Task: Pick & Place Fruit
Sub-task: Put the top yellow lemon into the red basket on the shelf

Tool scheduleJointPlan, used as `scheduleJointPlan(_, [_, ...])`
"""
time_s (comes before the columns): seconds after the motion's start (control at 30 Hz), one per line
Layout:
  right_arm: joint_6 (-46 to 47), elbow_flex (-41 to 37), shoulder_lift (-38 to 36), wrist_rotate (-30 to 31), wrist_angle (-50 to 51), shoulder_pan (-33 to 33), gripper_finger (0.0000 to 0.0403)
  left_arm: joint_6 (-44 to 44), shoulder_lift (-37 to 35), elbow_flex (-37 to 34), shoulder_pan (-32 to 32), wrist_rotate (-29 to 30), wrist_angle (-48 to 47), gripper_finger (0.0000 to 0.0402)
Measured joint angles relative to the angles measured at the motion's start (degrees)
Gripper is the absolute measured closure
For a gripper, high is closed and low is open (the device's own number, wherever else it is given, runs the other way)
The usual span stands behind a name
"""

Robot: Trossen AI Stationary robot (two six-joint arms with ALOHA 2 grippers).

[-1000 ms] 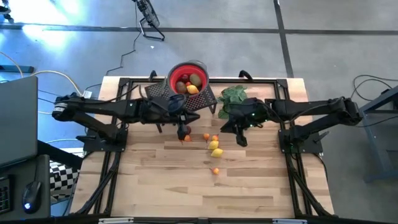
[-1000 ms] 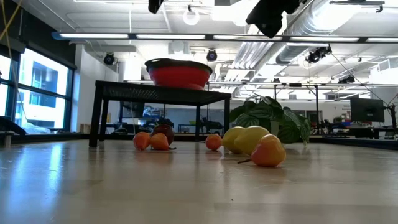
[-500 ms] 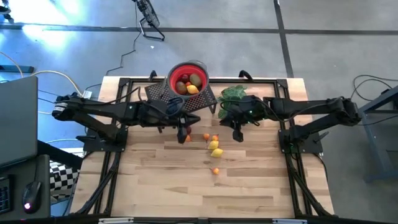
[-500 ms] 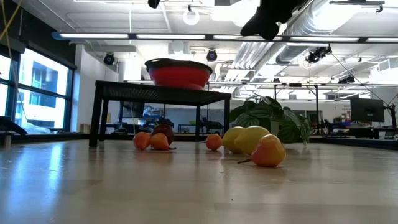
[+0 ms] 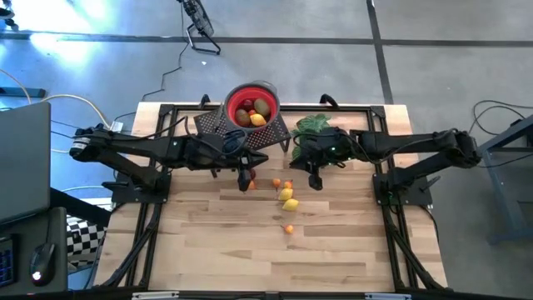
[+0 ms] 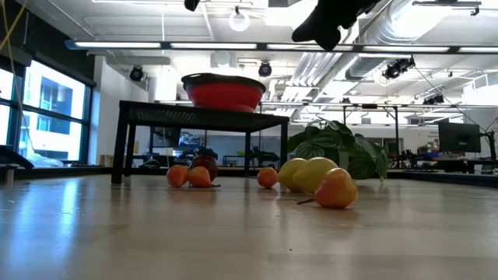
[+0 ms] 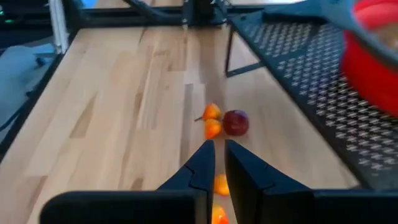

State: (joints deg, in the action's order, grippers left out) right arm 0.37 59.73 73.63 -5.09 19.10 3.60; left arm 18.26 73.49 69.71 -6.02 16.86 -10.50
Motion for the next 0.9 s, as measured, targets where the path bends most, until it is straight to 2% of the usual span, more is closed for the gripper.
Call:
scheduleJointPlan(0.17, [0.95,0.19,5.43,-5.03,3.78,-1.77,0.0397,0.0,0.0,0.0,0.0,-0.02,-0.16,0.0383])
scheduleJointPlan(0.27, [-2.56,1.09,8.62,-5.64,5.3,-3.2,0.0399,0.0,0.0,0.0,0.0,-0.02,-0.29,0.0383])
scheduleJointPlan(0.37, [-6.89,1.13,11.48,-7.3,5.05,-4.11,0.04,0.0,0.0,0.0,0.0,-0.02,-0.37,0.0383])
scheduleJointPlan(0.6, [-9.4,1.15,15.87,-9.59,-0.72,-3.53,0.0396,0.0,0.0,0.0,0.0,-0.02,-0.35,0.0383])
scheduleJointPlan(0.73, [-9.89,1.13,18.07,-7.47,-2.45,-3.13,0.0371,0.0,0.0,0.0,0.0,-0.02,-0.35,0.0383])
scheduleJointPlan(0.9, [-9.91,1.11,21.26,-7.15,-1.36,-3.06,0.0302,-2.7,0.0,0.0,0.0,0.55,-0.08,0.0383])
